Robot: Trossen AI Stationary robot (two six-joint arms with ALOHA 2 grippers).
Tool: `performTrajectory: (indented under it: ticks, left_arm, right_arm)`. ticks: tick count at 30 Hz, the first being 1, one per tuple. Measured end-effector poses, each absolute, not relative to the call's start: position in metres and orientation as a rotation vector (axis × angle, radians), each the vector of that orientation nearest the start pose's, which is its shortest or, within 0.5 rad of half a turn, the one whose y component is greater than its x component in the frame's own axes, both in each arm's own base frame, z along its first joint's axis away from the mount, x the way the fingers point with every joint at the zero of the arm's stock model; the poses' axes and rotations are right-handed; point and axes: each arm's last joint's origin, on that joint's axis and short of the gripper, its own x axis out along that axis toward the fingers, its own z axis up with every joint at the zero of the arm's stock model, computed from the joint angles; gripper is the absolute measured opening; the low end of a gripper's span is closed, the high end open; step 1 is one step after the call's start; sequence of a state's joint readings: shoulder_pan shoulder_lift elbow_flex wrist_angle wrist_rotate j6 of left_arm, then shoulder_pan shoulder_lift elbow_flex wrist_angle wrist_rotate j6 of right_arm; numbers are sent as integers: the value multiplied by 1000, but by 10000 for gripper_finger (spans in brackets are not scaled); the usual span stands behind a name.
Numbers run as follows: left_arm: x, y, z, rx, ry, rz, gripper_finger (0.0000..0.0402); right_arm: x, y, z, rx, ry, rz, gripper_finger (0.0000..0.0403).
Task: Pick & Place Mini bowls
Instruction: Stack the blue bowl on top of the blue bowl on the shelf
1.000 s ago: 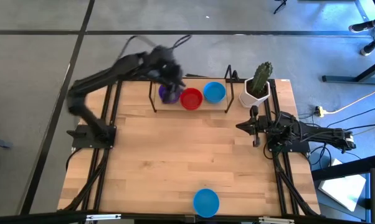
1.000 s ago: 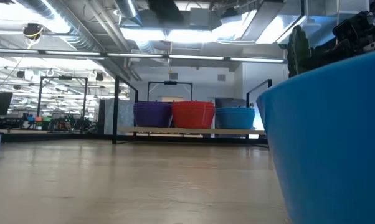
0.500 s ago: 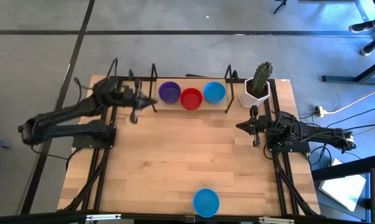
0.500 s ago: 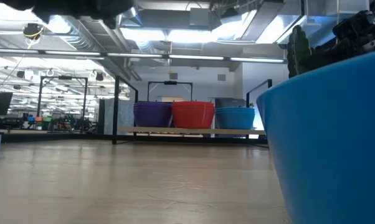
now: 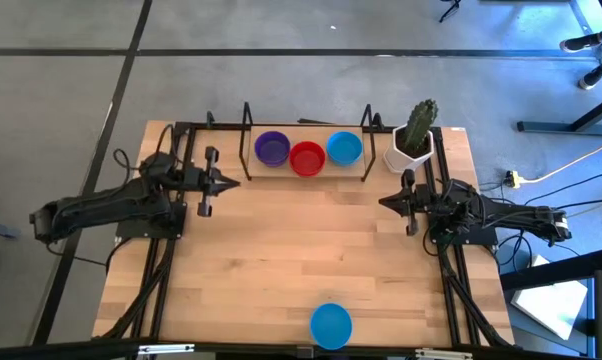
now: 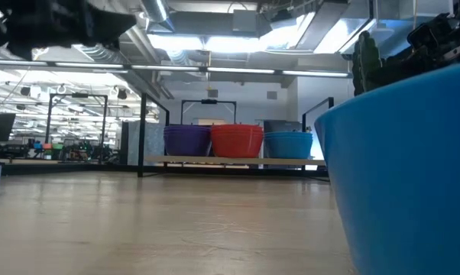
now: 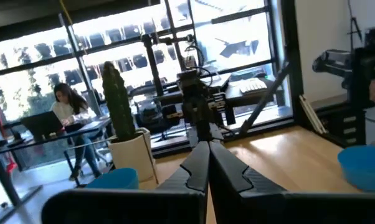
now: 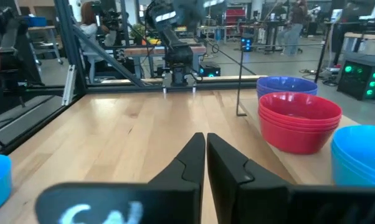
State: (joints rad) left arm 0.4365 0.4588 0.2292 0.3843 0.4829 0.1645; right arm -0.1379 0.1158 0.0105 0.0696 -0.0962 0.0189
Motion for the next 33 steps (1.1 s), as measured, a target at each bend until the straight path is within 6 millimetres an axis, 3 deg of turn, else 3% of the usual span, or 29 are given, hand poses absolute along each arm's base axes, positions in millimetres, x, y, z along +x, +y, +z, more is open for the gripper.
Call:
performTrajectory:
  ticks: [5, 10, 15, 19, 25, 33]
  left_arm:
    - [115, 35, 219, 276, -165, -13, 2]
    - [112, 20, 224, 324, -264, -124, 2]
    - [108, 7, 219, 396, -238, -139, 1]
    - [105, 5, 213, 453, -170, -68, 2]
    - [101, 2, 203, 513, -117, -182, 2]
    - [101, 2, 185, 513, -125, -169, 2]
  right_arm:
    - [104, -12, 164, 24, 35, -51, 20]
    - [104, -12, 165, 23, 35, -51, 20]
    - [104, -12, 165, 23, 35, -51, 20]
    - [104, -12, 164, 23, 35, -51, 20]
    - [104, -12, 164, 22, 35, -50, 20]
    - [104, -12, 165, 22, 35, -51, 20]
